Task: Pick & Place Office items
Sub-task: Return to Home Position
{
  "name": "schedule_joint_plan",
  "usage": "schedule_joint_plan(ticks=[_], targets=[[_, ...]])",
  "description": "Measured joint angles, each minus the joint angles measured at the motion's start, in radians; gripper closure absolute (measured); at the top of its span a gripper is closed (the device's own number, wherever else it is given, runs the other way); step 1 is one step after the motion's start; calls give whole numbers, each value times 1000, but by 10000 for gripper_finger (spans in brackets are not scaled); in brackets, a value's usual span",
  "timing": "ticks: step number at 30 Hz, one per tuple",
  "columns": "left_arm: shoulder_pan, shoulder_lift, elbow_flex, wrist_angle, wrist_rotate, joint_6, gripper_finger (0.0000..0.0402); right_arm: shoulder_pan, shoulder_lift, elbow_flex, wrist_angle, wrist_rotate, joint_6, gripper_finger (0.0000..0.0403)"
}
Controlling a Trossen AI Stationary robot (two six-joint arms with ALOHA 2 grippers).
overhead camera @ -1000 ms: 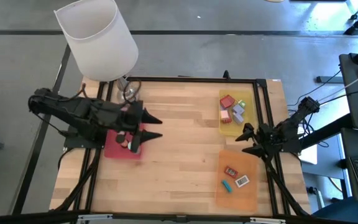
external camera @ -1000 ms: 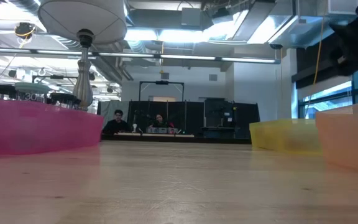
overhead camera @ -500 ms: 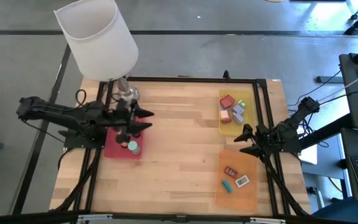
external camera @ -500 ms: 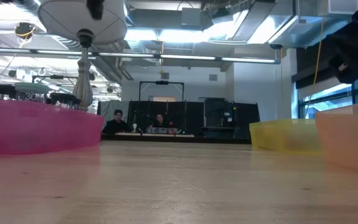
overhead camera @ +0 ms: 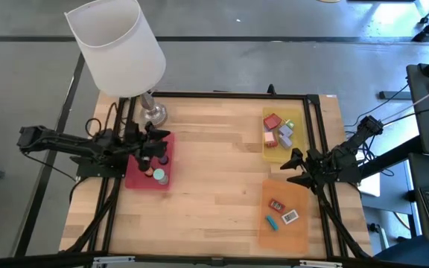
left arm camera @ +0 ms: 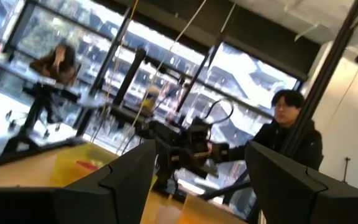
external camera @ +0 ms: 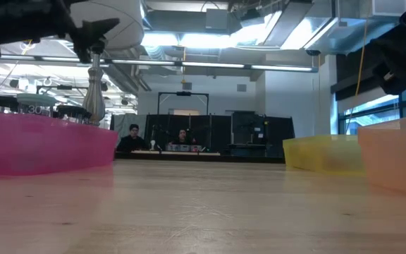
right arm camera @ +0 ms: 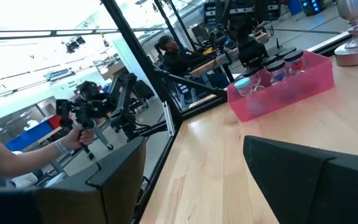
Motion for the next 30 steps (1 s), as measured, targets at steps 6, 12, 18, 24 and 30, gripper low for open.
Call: schedule_joint_plan(ticks=[6, 12, 18, 24, 30], targets=[[0, -156, -85, 7, -7, 38, 155, 0, 0, 0, 1, 21, 0, 128], [-1, -266, -85, -165, -22, 41, 155, 0, 0, 0, 2, 27, -6, 128], [-1, -279, -85, -384, -203, 27, 155, 0, 0, 0, 2, 62, -40, 128], [-1, -279, -85, -478, -439, -44, 155, 0, 0, 0, 1, 235, -79, 128], [-1, -279, -85, -479, -519, -4, 155, 0, 0, 0, -17, 457, -107, 128]])
